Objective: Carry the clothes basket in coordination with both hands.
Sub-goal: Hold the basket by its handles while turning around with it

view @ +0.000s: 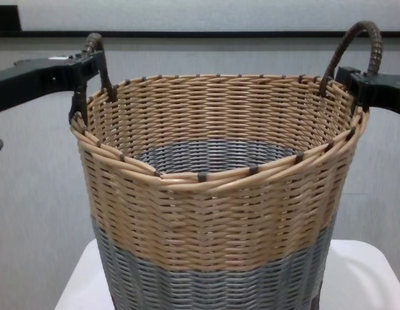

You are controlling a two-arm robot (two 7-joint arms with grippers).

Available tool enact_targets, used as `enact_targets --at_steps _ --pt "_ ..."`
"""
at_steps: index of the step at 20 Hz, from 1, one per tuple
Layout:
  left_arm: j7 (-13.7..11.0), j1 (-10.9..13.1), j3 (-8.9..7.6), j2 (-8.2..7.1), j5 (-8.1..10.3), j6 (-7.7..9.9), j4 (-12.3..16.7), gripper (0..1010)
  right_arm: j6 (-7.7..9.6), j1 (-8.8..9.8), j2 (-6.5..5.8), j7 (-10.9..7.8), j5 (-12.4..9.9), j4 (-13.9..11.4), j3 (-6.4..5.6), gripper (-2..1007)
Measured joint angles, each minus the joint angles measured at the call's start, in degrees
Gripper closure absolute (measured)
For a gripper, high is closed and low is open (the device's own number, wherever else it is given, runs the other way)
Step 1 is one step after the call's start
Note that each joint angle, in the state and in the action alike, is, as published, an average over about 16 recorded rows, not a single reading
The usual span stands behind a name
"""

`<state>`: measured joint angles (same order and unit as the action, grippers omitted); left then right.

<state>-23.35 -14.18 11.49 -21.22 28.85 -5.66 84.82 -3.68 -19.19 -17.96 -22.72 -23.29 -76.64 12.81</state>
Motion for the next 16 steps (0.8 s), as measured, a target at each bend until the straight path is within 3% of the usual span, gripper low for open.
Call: enact_targets --at_steps 16 --pt "0.2 0.0 0.17 -0.1 -0.37 0.2 0.1 859 -0.09 -0.05 -0.08 0.18 0.4 0.0 0.16 995"
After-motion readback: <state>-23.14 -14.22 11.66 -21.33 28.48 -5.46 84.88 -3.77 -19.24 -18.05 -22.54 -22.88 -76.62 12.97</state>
